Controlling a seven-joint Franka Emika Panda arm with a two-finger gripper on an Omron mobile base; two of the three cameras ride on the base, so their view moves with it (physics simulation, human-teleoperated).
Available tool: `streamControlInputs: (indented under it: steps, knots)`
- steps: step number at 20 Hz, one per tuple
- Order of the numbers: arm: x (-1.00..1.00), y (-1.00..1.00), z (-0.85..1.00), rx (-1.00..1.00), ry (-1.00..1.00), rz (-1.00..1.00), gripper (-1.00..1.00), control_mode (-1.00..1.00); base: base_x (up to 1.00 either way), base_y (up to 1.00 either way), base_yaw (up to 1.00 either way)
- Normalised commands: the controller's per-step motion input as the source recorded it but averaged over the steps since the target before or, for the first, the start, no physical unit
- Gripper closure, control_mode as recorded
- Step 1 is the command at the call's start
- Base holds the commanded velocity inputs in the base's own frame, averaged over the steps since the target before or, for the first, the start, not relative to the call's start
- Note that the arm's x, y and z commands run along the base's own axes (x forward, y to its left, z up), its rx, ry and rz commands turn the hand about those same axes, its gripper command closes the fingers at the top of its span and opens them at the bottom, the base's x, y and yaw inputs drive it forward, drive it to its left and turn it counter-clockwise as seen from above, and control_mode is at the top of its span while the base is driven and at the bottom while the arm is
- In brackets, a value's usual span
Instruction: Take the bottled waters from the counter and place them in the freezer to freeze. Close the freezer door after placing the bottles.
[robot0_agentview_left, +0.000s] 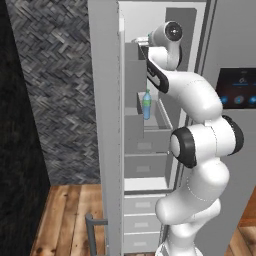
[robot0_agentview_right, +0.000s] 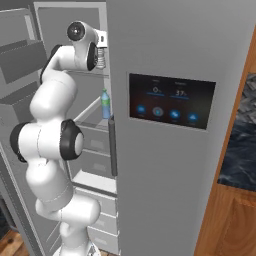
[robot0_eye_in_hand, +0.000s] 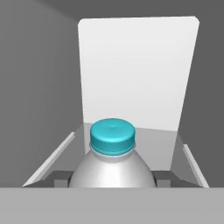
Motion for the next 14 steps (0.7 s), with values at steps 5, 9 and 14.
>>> streamControlInputs:
  steps: [5,9,14]
  knots:
    - [0.11,0.04,-0.32,0.0,0.0,-0.04,1.0,-1.0,0.0,0.0,0.0]
    - [0.0,0.0,-0.45,0.0,0.0,-0.04,1.0,-1.0,0.0,0.0,0.0]
    - [0.0,0.0,-0.45,0.0,-0.01,-0.03,1.0,-1.0,0.0,0.0,0.0]
